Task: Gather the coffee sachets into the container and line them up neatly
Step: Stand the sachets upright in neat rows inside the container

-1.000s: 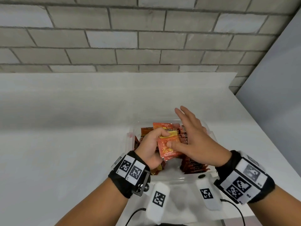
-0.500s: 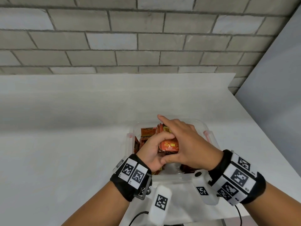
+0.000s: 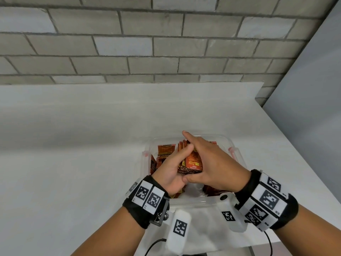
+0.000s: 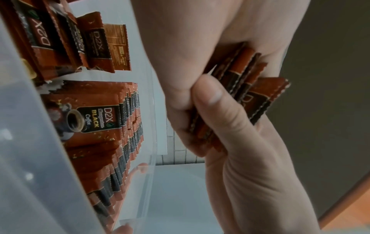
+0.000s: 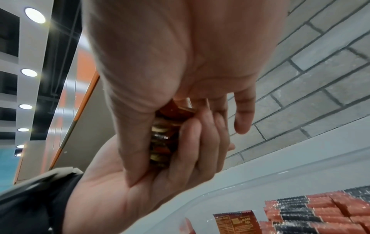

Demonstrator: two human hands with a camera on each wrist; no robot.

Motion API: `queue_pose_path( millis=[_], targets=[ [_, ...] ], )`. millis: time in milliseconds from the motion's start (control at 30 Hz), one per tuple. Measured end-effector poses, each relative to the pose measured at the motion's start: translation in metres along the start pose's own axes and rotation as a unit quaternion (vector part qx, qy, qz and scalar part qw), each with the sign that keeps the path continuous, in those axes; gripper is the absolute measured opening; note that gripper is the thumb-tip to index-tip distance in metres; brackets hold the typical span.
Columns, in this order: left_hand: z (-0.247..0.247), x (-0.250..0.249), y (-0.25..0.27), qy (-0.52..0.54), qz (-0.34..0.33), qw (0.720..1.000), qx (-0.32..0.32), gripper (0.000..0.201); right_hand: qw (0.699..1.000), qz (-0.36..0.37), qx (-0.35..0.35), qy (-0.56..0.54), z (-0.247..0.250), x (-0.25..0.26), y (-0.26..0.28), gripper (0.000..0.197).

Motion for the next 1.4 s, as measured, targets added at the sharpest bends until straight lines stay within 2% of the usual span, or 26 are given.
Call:
queue_pose_path(
  millis=[100,167,233,300,367,467,600,667,700,767,833,867,933,1000,1033,1133,1200,1300,1400],
  targets=[
    [0.009,-0.002,-0.003,-0.025,0.004,1.000,-0.018,0.026,1.000,-0.004,0.006,0.012,-0.003,-0.002,-0.001,0.108],
    [0.014,-0.005,-0.001,-0.026,0.005,0.999,-0.035,0.027,0.999,-0.016,0.008,-0.046,-0.002,-0.003,-0.001,0.103],
    [0.015,-0.007,0.002,-0.019,0.003,0.999,-0.031,0.037,0.991,-0.017,-0.036,-0.127,0.005,-0.007,0.000,0.087],
    [0.015,-0.009,0.005,-0.008,-0.002,1.000,-0.019,0.046,0.983,-0.023,-0.089,-0.157,0.015,-0.014,0.002,0.064],
    [0.015,-0.010,0.006,-0.002,-0.005,1.000,-0.012,0.050,0.982,-0.043,-0.093,-0.159,0.020,-0.020,0.002,0.045],
    [0.015,-0.009,0.005,-0.018,-0.002,0.999,-0.027,0.045,0.981,-0.057,-0.089,-0.165,0.022,-0.026,0.001,0.037],
    [0.019,-0.009,0.005,-0.004,-0.013,0.998,-0.053,0.027,0.963,-0.050,-0.204,-0.167,0.039,-0.027,0.002,0.016],
    [0.022,-0.010,0.006,0.017,-0.026,0.997,-0.064,0.025,0.956,-0.016,-0.246,-0.160,0.046,-0.021,0.004,0.017],
    [0.022,-0.011,0.006,0.026,-0.031,0.997,-0.063,0.026,0.961,0.007,-0.238,-0.143,0.045,-0.016,0.004,0.018],
    [0.021,-0.014,0.007,0.039,-0.046,0.996,-0.059,0.029,0.979,0.050,-0.164,-0.106,0.032,-0.008,0.004,0.016],
    [0.023,-0.017,0.006,0.043,-0.065,0.995,-0.059,0.039,0.990,0.056,-0.083,-0.099,0.018,-0.006,0.006,0.017],
    [0.024,-0.019,0.006,0.040,-0.073,0.995,-0.058,0.044,0.990,0.049,-0.070,-0.112,0.016,-0.007,0.007,0.022],
    [0.025,-0.022,0.007,0.033,-0.085,0.994,-0.056,0.048,0.981,0.021,-0.104,-0.160,0.020,-0.012,0.008,0.030],
    [0.024,-0.025,0.008,0.023,-0.094,0.994,-0.058,0.050,0.971,-0.033,-0.154,-0.182,0.024,-0.018,0.008,0.027],
    [0.023,-0.025,0.008,0.020,-0.099,0.993,-0.059,0.051,0.967,-0.065,-0.157,-0.190,0.023,-0.022,0.007,0.026],
    [0.021,-0.026,0.008,0.004,-0.112,0.992,-0.059,0.053,0.944,-0.127,-0.111,-0.284,0.006,-0.028,0.006,0.031],
    [0.019,-0.026,0.009,-0.019,-0.107,0.992,-0.057,0.054,0.933,-0.134,-0.113,-0.314,0.004,-0.028,0.006,0.034],
    [0.015,-0.025,0.010,-0.059,-0.084,0.993,-0.051,0.054,0.962,-0.088,-0.132,-0.222,0.017,-0.025,0.001,0.045],
    [0.013,-0.024,0.010,-0.102,-0.077,0.990,-0.057,0.052,0.984,-0.031,-0.097,-0.144,0.022,-0.016,-0.008,0.049]
  ],
)
Point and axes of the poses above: each hand's wrist, its own y-axis away from the middle knuckle, its own z-axis out of the back of the hand, x = y × z, the point moved 5 cm from there along -y, towards the middle knuckle, and after that the axes turned 6 degrees about z, right-handed, at the moved point
